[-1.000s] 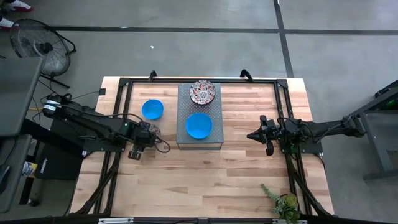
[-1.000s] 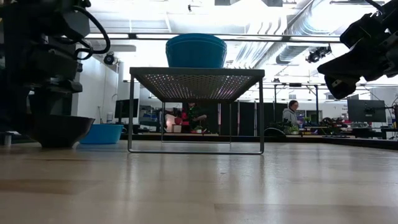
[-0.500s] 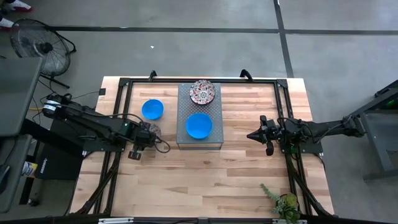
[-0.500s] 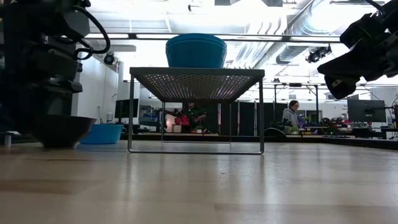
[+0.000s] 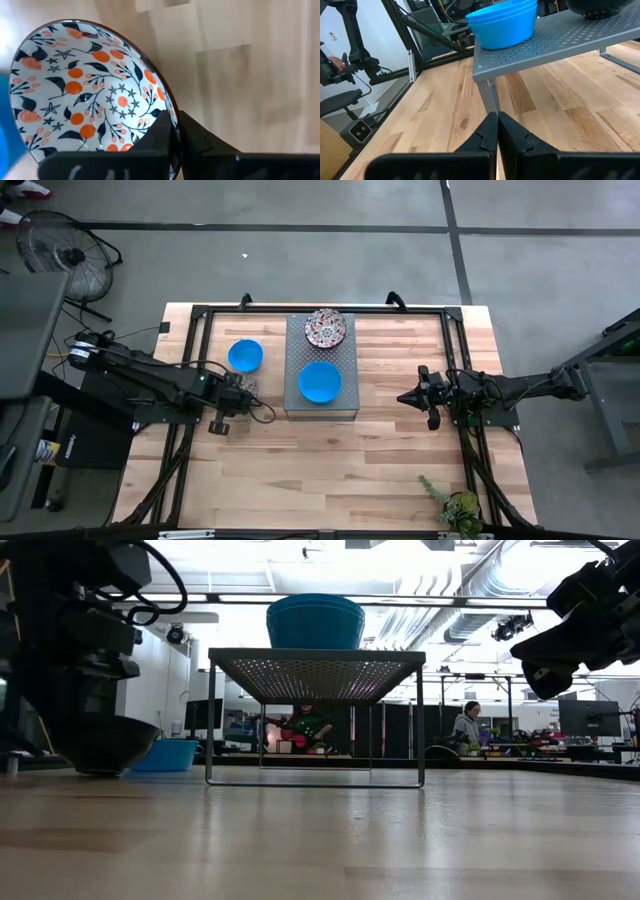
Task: Pick & Place Mini bowls
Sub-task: Stack the white patterned bowl on the white patterned bowls on the shelf
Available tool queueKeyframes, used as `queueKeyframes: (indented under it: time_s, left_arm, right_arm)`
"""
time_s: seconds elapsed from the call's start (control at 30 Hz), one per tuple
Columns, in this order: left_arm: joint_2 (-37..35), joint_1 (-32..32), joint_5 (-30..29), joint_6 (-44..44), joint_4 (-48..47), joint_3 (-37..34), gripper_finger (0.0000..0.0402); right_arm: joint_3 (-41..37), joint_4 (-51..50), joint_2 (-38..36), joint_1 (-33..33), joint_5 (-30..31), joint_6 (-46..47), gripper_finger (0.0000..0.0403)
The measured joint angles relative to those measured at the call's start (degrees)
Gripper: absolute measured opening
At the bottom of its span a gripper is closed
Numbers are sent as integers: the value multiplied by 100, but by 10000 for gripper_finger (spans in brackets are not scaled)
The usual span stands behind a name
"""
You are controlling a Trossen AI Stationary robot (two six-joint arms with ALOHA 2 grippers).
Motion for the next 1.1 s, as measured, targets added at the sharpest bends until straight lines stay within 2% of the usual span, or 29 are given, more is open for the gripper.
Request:
queueKeyframes:
  time_s: [0.13, 0.5, 0.83, 0.97, 1.1]
  left_arm:
    - [4, -2, 127, -2, -191, 199, 5]
    - [-2, -2, -37, 2, -915, 1189, 5]
    - [-2, -2, -640, 82, -1694, 2444, 5]
    - [244, 0, -831, 570, -1765, 2888, 4]
    - [452, 119, -883, 1454, -1822, 3316, 4]
  right_arm:
    - [0, -1, 2, 0, 0, 1, 0]
    - [0, 0, 2, 1, 0, 1, 0]
    - [0, 0, 2, 0, 0, 1, 0]
    - [0, -1, 2, 0, 0, 1, 0]
    - [0, -1, 2, 0, 1, 1, 0]
